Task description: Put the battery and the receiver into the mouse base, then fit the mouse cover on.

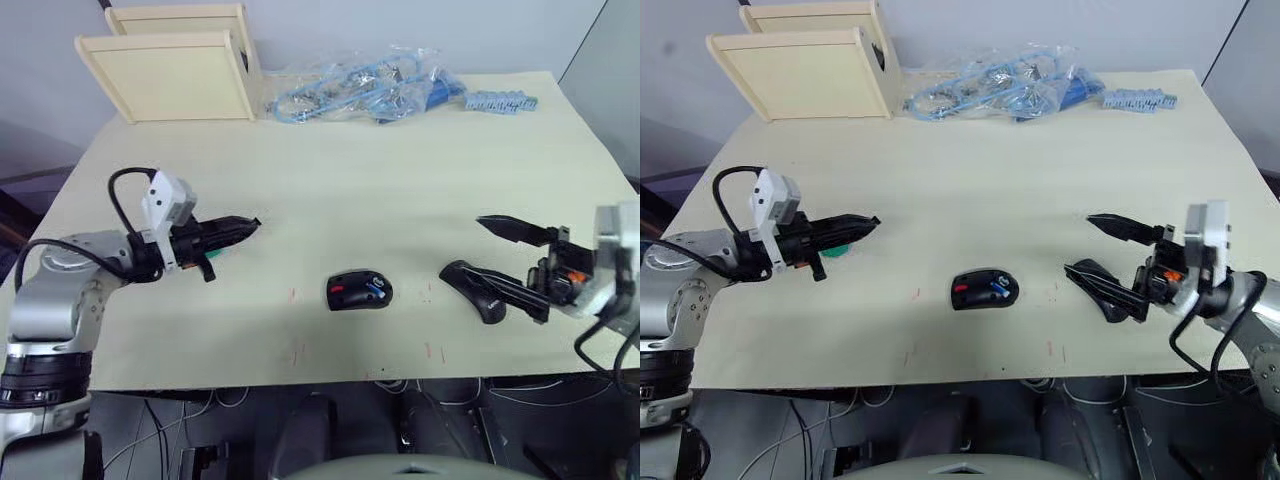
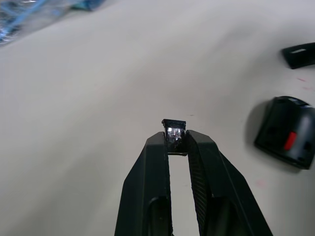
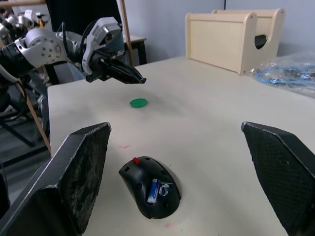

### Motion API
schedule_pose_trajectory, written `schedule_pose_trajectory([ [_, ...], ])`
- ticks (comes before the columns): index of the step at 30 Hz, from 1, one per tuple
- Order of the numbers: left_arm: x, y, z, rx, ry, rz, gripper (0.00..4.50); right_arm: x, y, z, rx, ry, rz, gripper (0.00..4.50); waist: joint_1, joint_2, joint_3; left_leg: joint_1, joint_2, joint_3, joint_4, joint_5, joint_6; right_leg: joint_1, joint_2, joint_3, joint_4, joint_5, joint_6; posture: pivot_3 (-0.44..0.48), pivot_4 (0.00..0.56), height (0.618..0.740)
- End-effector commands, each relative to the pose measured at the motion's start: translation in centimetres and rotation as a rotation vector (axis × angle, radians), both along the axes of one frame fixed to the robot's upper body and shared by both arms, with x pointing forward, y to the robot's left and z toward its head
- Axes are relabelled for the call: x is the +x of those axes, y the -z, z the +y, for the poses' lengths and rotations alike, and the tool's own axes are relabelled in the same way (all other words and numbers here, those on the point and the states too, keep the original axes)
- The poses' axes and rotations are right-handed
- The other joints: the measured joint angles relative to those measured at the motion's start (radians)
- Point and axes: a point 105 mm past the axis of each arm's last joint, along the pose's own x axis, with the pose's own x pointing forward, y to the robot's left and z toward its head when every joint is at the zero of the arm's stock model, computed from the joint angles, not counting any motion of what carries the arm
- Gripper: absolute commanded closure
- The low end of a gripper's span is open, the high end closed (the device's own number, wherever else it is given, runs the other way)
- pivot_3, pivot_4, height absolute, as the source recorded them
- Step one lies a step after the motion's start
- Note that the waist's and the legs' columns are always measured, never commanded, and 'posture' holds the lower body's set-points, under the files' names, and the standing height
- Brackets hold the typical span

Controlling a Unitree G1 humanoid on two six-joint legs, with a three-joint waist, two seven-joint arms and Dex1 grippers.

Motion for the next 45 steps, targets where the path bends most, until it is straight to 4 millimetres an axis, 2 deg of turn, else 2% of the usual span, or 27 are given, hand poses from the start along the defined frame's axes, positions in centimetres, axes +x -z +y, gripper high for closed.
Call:
schedule_pose_trajectory([
  [1,-0.5,-1.7,-3.1,0.038,0.135,-0.049,4.46,0.6,-0.4,0.9,-0.117,0.023,0.086,0.0,0.0,-0.001,0.001,-0.002,0.0,0.0,0.001,0.0,0.0,-0.002,0.0,0.0,0.001,0.0,0.0,0.0,0.15,0.74],
  [5,-0.8,-2.0,-5.9,0.065,0.252,-0.063,4.46,2.1,-0.3,1.9,-0.132,0.025,0.223,0.0,-0.001,-0.004,0.005,-0.003,-0.001,0.003,0.001,0.0,0.0,-0.003,0.001,0.001,0.001,0.0,0.0,0.0,0.15,0.74],
  [10,-1.4,-1.9,-9.7,0.2,0.42,-0.144,4.46,4.1,0.7,4.8,-0.152,0.003,0.471,0.0,-0.004,-0.006,0.007,-0.006,0.0,0.003,0.001,0.0,0.0,-0.007,0.003,0.001,0.002,0.0,-0.001,0.0,0.15,0.74],
  [15,-1.7,-2.3,-11.3,0.241,0.49,-0.192,4.46,4.9,0.3,6.8,-0.123,-0.054,0.618,0.0,-0.003,-0.006,0.007,-0.014,-0.001,0.001,0.003,0.0,0.0,-0.013,0.002,0.0,0.003,0.001,-0.001,0.0,0.15,0.74],
  [19,-1.9,-2.4,-12.0,0.254,0.517,-0.206,4.46,5.1,-0.2,7.4,-0.101,-0.081,0.677,0.0,-0.001,-0.006,0.007,-0.014,-0.001,0.001,0.003,0.0,0.0,-0.013,0.002,-0.001,0.003,0.001,-0.001,0.0,0.15,0.74],
  [22,-2.1,-2.5,-12.8,0.285,0.55,-0.243,4.46,5.3,-0.6,8.2,-0.079,-0.119,0.731,0.8,-0.003,-0.006,0.007,-0.014,-0.001,0.001,0.003,0.0,0.0,-0.013,0.002,-0.001,0.003,0.001,0.0,0.0,0.15,0.74],
  [23,-2.1,-2.5,-13.0,0.286,0.556,-0.25,4.46,5.3,-0.7,8.4,-0.072,-0.127,0.743,1.49,-0.003,-0.006,0.007,-0.014,-0.001,0.001,0.003,0.0,0.0,-0.013,0.002,0.0,0.004,0.001,0.0,0.0,0.15,0.74],
  [24,-2.1,-2.6,-13.1,0.284,0.558,-0.256,4.46,5.4,-0.8,8.5,-0.063,-0.131,0.755,1.74,-0.003,-0.006,0.007,-0.014,-0.001,0.001,0.004,0.0,0.0,-0.013,0.002,-0.001,0.004,0.001,0.0,0.0,0.15,0.74],
  [38,-2.1,-3.3,-14.6,0.286,0.578,-0.317,4.46,5.3,-1.2,9.4,-0.011,-0.107,0.855,1.74,-0.006,-0.006,0.007,-0.014,-0.001,0.001,0.004,0.0,0.0,-0.013,0.002,-0.001,0.004,0.001,0.0,0.0,0.15,0.74],
  [39,-2.1,-3.4,-14.6,0.285,0.578,-0.319,4.46,5.3,-1.2,9.4,-0.01,-0.104,0.859,2.16,-0.006,-0.006,0.007,-0.014,-0.001,0.001,0.004,0.0,0.0,-0.013,0.002,-0.001,0.004,0.001,0.0,0.0,0.15,0.74],
  [40,-2.1,-3.4,-14.7,0.284,0.578,-0.32,4.46,5.3,-1.2,9.4,-0.01,-0.103,0.861,2.25,-0.006,-0.006,0.007,-0.014,-0.001,0.001,0.004,0.0,0.0,-0.013,0.002,-0.001,0.004,0.001,0.0,0.0,0.15,0.74],
  [43,-2.0,-3.5,-14.7,0.283,0.576,-0.325,4.46,5.4,-1.2,9.5,-0.008,-0.097,0.863,3.03,-0.007,-0.006,0.007,-0.014,-0.001,0.001,0.004,0.0,0.0,-0.013,0.002,-0.001,0.004,0.001,0.0,0.0,0.15,0.74],
  [45,-1.9,-3.6,-14.7,0.283,0.573,-0.326,4.46,5.4,-1.2,9.5,-0.005,-0.094,0.863,3.03,-0.007,-0.006,0.007,-0.014,-0.001,0.001,0.004,0.0,0.0,-0.013,0.002,-0.001,0.004,0.001,0.0,0.0,0.15,0.74],
])
